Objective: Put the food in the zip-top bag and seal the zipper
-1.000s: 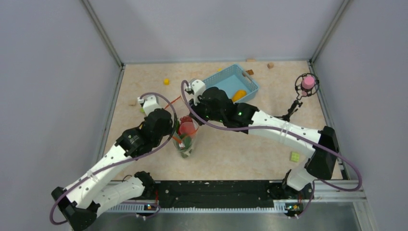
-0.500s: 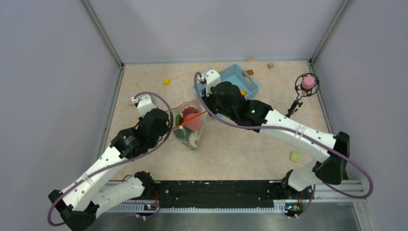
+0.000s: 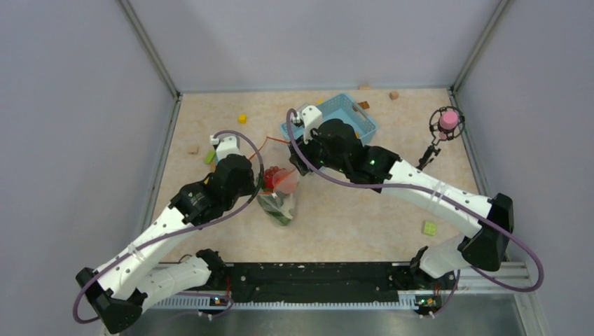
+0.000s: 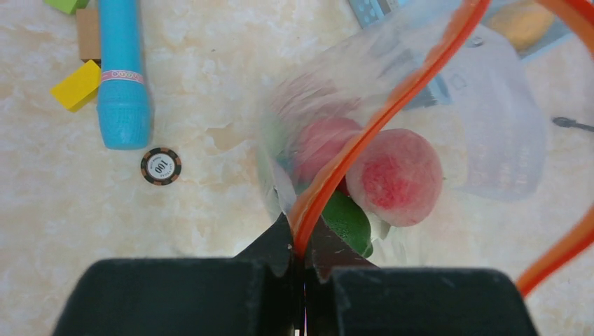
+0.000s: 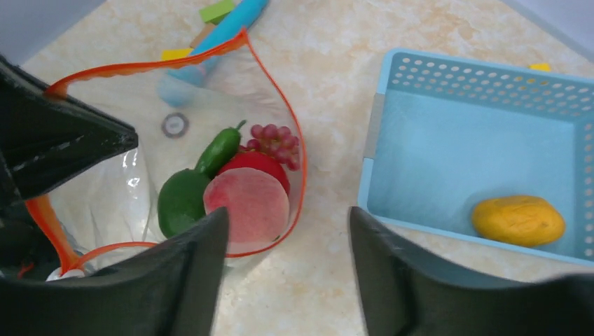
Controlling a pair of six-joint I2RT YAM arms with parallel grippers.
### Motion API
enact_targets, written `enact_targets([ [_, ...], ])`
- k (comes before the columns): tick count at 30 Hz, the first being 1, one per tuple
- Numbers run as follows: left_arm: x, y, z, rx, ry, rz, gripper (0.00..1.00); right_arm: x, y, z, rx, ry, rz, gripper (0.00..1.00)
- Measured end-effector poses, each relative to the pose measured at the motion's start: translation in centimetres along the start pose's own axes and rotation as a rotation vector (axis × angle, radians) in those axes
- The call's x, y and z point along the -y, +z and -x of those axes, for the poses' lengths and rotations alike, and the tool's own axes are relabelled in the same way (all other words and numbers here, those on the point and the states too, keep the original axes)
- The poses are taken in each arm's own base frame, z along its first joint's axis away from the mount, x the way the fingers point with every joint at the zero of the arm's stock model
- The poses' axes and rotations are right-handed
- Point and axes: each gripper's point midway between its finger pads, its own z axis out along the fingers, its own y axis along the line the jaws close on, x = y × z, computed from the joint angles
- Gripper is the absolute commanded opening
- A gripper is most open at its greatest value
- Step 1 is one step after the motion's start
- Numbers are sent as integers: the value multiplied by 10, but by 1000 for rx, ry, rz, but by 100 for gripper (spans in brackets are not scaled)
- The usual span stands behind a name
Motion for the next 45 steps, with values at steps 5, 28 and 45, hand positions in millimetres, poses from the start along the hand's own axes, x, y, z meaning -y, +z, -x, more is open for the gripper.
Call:
enact_targets([
  [5,-8,-3,3,34,-9,16,0,22,4,1,22,42,-21,97],
  [28,-7,5,3,92,-41,-6,0,255,84,-59,-131,412,-581,99],
  [45,-6,22,-7,52,-8,35,0,302,140,-193,-578,395,-679,96],
])
